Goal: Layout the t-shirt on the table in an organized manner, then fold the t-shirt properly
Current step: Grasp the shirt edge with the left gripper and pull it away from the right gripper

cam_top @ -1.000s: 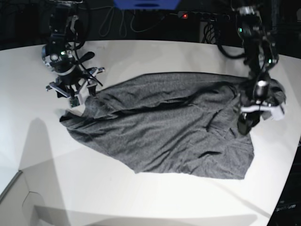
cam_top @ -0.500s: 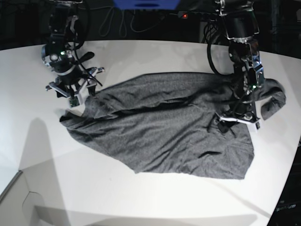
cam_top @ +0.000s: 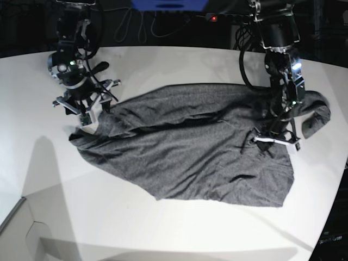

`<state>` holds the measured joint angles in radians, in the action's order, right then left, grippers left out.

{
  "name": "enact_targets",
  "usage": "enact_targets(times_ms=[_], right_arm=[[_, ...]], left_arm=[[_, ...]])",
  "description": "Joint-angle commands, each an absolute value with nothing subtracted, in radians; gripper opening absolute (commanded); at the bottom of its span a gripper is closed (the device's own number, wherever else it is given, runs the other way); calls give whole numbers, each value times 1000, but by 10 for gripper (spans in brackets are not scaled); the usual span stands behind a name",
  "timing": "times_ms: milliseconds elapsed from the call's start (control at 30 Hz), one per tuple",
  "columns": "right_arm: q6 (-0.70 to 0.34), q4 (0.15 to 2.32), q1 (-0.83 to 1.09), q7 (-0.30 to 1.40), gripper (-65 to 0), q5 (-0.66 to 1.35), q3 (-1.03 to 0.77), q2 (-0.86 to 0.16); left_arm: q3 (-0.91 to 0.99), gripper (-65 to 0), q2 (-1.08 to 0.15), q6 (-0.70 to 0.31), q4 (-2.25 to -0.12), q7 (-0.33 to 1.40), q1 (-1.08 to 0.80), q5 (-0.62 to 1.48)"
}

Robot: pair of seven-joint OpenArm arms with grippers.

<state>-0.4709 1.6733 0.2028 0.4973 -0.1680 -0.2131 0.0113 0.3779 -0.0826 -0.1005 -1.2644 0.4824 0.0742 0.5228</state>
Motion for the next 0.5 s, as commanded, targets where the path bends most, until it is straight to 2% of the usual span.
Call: enact_targets(times_ms=[0, 233, 367, 467], right_arm=[[-466, 1690, 194, 475, -295, -159, -214, 5], [-466, 1690, 197, 473, -295, -159, -214, 5], [-466, 1690, 199, 473, -295, -159, -214, 5], [-466, 1690, 202, 472, -295, -159, -214, 5]], left_arm=[[381, -650, -90, -110, -1313, 463, 73, 535], [400, -648, -82, -108, -1606, 461, -44, 535], [536, -648, -74, -108, -1716, 461, -127, 559], [690, -648, -73, -114, -1756, 461, -183, 651]])
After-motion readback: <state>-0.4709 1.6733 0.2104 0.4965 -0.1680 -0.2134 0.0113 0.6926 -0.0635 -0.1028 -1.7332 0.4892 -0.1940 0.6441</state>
